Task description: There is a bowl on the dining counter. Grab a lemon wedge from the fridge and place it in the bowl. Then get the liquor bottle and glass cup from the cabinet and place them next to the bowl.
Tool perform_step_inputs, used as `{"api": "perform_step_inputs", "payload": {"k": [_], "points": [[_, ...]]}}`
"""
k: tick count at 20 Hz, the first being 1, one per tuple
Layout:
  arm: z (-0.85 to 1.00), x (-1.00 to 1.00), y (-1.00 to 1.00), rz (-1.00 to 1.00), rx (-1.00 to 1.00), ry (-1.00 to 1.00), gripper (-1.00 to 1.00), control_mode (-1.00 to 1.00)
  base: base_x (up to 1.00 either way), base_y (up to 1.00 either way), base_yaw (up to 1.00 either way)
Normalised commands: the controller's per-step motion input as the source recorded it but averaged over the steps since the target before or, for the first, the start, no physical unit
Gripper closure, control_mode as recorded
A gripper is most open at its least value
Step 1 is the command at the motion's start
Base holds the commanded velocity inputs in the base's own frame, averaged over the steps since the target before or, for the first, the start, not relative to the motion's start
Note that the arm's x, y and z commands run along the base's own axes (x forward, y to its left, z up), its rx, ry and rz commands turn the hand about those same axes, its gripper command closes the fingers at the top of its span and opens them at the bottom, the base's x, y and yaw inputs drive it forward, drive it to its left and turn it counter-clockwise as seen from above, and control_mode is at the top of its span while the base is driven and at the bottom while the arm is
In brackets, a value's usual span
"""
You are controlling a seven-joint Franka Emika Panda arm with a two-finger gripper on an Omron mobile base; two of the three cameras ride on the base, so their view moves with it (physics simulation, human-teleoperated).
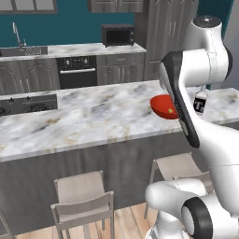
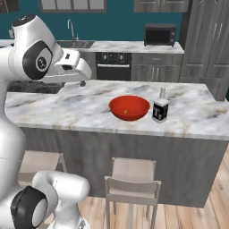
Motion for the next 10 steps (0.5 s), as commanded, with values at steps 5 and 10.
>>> {"api": "perform_step_inputs", "payload": {"k": [5, 10], "points": [[-0.15, 0.00, -0.03, 0.00, 0.00, 0.08, -1.00, 1.00, -0.03, 0.00, 0.00], [0.00, 0.00, 0.00, 0.00, 0.00, 0.00, -1.00, 1.00, -0.91, 0.31, 0.05]]}}
